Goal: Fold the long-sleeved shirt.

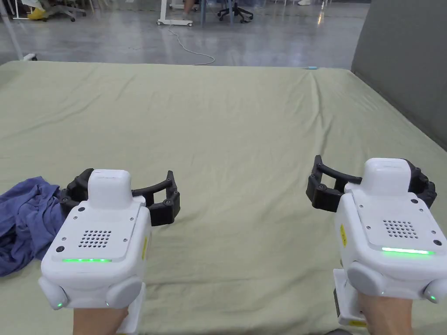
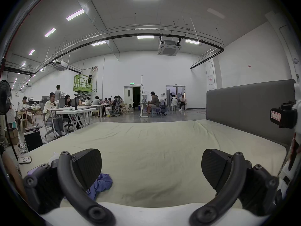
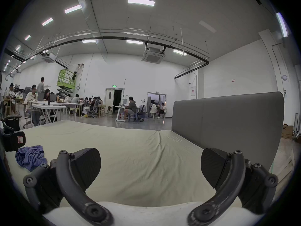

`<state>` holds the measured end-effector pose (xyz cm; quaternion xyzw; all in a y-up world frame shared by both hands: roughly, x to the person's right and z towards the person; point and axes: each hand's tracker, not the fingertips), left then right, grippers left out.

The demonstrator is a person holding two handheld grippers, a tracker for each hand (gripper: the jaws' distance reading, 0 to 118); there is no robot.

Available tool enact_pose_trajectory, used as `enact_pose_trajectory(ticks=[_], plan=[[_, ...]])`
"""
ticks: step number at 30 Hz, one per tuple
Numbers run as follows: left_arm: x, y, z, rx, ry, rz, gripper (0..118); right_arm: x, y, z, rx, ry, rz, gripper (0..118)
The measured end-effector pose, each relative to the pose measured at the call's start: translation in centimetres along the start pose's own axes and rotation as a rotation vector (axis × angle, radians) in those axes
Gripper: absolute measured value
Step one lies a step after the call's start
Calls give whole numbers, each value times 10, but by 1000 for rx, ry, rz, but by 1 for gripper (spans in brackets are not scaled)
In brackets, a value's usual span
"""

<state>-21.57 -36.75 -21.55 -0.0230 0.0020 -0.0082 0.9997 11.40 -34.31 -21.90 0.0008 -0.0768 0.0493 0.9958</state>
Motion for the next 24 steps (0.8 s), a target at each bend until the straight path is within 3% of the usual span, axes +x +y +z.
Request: enact_pose_trajectory(ticks=[24], plan=[[1,2,3,0,-6,6,118,2,0,3,-4,-10,13,118]])
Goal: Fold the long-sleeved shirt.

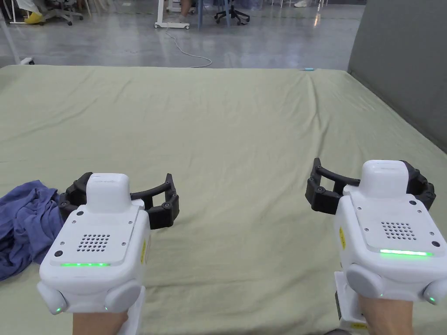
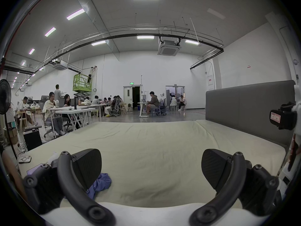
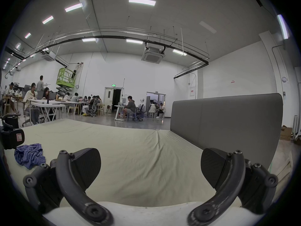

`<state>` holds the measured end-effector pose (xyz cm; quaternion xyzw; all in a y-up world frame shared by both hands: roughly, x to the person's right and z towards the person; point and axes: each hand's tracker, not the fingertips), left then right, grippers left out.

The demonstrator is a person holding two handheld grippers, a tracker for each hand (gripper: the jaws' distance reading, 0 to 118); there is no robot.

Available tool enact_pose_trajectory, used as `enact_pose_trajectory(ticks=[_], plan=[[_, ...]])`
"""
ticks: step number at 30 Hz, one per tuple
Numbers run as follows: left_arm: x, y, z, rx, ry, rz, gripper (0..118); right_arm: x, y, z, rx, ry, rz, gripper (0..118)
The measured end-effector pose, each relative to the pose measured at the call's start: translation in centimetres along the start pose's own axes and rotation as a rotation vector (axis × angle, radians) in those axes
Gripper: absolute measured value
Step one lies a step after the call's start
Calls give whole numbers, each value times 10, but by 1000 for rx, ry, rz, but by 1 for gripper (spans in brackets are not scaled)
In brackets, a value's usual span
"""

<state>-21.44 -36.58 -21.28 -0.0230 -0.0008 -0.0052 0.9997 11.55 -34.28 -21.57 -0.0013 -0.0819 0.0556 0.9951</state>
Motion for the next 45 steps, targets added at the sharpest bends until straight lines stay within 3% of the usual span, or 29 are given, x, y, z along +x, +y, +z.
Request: enact_pose_trajectory(ticks=[35,41,42,43,44,45], plan=[[-1,-2,3,14,41,2,118,7,-3,2,4,-31,-27,118],[4,-4,5,20,52,-72,118,7,-5,2,-17,-36,-38,117],[6,-1,8,5,59,-74,113,9,-5,4,-25,-22,-52,98],[7,0,10,-1,67,-72,89,11,-4,6,-19,9,-82,55],[8,1,11,-3,80,-82,33,12,-3,6,-22,1,-77,0],[10,0,8,-28,110,-121,0,9,-5,1,-42,-22,-76,0]])
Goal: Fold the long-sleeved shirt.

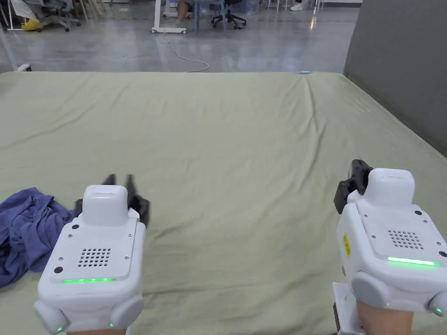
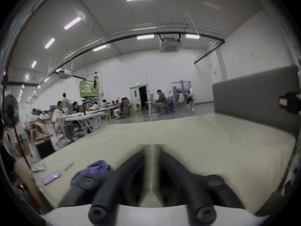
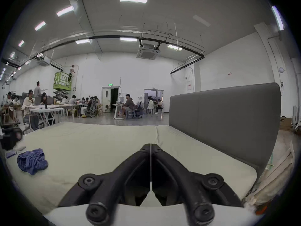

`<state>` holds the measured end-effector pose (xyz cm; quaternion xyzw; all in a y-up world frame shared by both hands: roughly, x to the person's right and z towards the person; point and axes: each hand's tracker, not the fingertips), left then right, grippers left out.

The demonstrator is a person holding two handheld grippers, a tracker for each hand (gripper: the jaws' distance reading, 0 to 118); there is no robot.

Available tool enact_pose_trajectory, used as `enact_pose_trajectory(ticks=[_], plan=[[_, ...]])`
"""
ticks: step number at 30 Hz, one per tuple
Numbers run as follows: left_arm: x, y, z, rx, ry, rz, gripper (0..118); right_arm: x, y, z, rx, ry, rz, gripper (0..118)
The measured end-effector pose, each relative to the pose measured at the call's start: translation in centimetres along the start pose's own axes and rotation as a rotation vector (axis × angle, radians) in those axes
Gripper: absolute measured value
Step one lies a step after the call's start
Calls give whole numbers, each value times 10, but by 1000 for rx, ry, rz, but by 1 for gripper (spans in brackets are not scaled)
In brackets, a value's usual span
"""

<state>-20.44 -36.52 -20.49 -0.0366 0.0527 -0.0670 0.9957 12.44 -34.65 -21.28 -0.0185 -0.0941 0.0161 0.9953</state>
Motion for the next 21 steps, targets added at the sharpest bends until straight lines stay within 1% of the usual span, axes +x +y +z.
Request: enact_pose_trajectory(ticks=[1,2,3,5,9,12,15,17,18,21], plan=[[2,0,-3,-25,46,-32,0,-2,-3,-3,-13,-13,19,0],[4,0,-2,13,47,-47,0,-2,-3,-5,-17,6,30,0],[2,0,-2,10,14,-29,0,-2,-1,-3,-21,15,41,0],[1,3,-2,6,-1,12,0,-5,-4,-2,-15,-1,61,0],[-1,6,-3,11,3,40,0,-4,-1,-2,-22,2,43,0],[-13,11,-3,7,51,26,0,-19,4,-5,-18,14,53,0],[-42,15,5,2,132,24,0,-51,8,-9,-3,77,54,0],[-71,16,12,-33,205,26,0,-83,10,-11,-2,156,30,0],[-82,16,15,-51,242,24,0,-100,11,-12,-4,179,23,0],[-120,11,32,-77,359,47,0,-155,13,-14,-12,320,7,0]])
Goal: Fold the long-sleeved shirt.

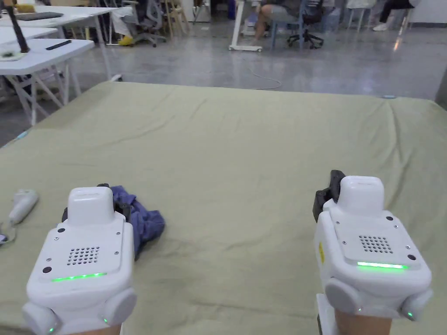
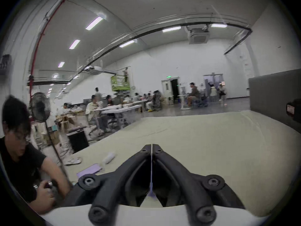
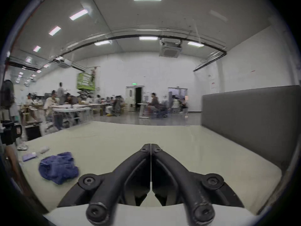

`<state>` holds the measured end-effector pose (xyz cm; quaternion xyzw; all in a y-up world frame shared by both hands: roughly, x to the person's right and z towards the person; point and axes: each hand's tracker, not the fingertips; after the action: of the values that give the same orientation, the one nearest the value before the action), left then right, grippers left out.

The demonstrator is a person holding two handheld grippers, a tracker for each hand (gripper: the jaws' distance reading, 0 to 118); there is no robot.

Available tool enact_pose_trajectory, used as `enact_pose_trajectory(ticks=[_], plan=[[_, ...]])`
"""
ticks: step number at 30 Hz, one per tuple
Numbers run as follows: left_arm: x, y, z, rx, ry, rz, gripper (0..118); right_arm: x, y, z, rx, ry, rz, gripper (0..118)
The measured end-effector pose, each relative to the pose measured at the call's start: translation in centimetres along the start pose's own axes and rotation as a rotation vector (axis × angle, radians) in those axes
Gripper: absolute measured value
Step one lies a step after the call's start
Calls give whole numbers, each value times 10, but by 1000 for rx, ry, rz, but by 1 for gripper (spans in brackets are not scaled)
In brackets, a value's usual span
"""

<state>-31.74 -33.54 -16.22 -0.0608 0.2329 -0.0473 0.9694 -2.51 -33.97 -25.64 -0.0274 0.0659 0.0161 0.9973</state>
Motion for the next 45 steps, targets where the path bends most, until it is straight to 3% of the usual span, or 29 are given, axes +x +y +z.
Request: enact_pose_trajectory(ticks=[4,7,12,15,16,17,19,20,21,27,28,29,30,31,36,41,45], plan=[[-40,-1,5,-37,103,65,0,-69,3,-6,18,188,21,0],[-49,3,6,-52,80,116,0,-96,4,-4,16,257,18,0],[-32,2,-22,-181,41,80,0,-100,-1,-3,11,298,12,0],[-26,-1,-76,-444,5,128,1,-93,-3,-4,-18,287,24,0],[-27,-7,-103,-544,-25,141,7,-89,-4,-6,-36,286,18,0],[-28,-16,-127,-618,-77,158,21,-86,-5,-6,-38,281,12,0],[-27,-35,-171,-740,-109,164,92,-81,-7,-9,-42,271,3,0],[-30,-47,-190,-791,-104,181,113,-78,-9,-11,-45,268,1,0],[-27,-57,-206,-851,-94,138,118,-76,-10,-14,-50,265,2,0],[-21,-107,-257,-973,-86,121,118,-68,-20,-37,-101,215,17,0],[-22,-113,-257,-971,-96,125,112,-67,-22,-40,-108,211,17,0],[-22,-116,-259,-977,-94,120,93,-66,-24,-43,-117,203,18,0],[-21,-118,-261,-991,-105,123,33,-65,-25,-46,-123,201,19,0],[-18,-120,-261,-1021,-110,118,1,-63,-27,-49,-132,195,21,0],[-7,-92,-243,-933,-197,128,1,-44,-30,-47,-155,143,10,0],[42,-33,-203,-744,-442,181,1,-11,-26,-33,-140,86,-19,0],[115,-1,-171,-722,-656,245,1,24,-19,-18,-124,20,-19,0]])
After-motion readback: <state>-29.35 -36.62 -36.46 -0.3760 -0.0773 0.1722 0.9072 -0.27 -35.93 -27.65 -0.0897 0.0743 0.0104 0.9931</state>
